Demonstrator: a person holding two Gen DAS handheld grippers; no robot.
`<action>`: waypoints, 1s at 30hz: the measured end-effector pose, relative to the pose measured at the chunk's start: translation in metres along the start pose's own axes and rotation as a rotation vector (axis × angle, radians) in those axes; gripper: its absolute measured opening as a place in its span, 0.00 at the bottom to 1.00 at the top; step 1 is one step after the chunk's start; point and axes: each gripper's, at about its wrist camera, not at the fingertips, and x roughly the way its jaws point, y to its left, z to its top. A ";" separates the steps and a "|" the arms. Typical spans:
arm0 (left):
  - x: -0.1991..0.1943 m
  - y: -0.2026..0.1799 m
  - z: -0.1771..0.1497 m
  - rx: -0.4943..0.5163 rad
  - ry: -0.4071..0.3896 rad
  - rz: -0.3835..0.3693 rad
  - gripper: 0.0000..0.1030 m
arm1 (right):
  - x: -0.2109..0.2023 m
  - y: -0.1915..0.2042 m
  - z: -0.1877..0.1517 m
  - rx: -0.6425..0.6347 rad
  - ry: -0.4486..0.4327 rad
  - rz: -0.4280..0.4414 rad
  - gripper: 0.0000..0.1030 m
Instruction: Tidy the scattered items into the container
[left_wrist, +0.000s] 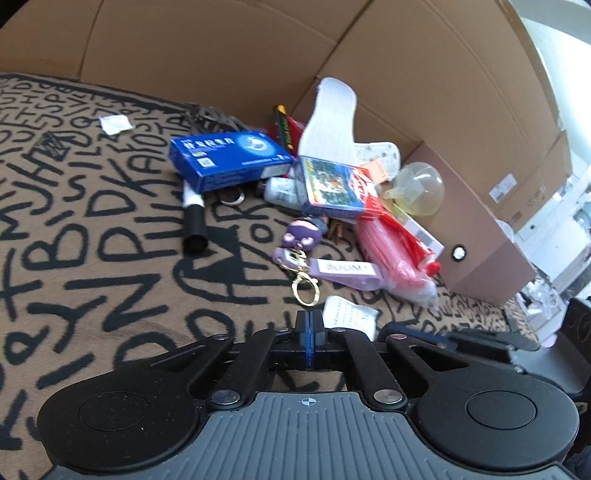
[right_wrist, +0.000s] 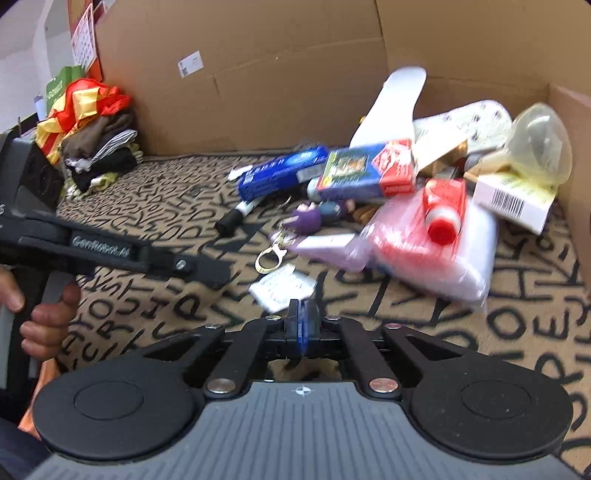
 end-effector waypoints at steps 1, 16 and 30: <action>0.000 0.001 0.001 -0.007 -0.007 0.006 0.21 | 0.002 0.000 0.003 -0.008 -0.010 -0.015 0.08; 0.038 -0.003 0.022 0.041 -0.016 0.014 0.66 | 0.053 0.001 0.035 -0.209 -0.003 -0.081 0.43; 0.035 -0.012 0.011 0.127 0.037 -0.001 0.31 | 0.029 0.012 0.018 -0.286 0.084 0.018 0.19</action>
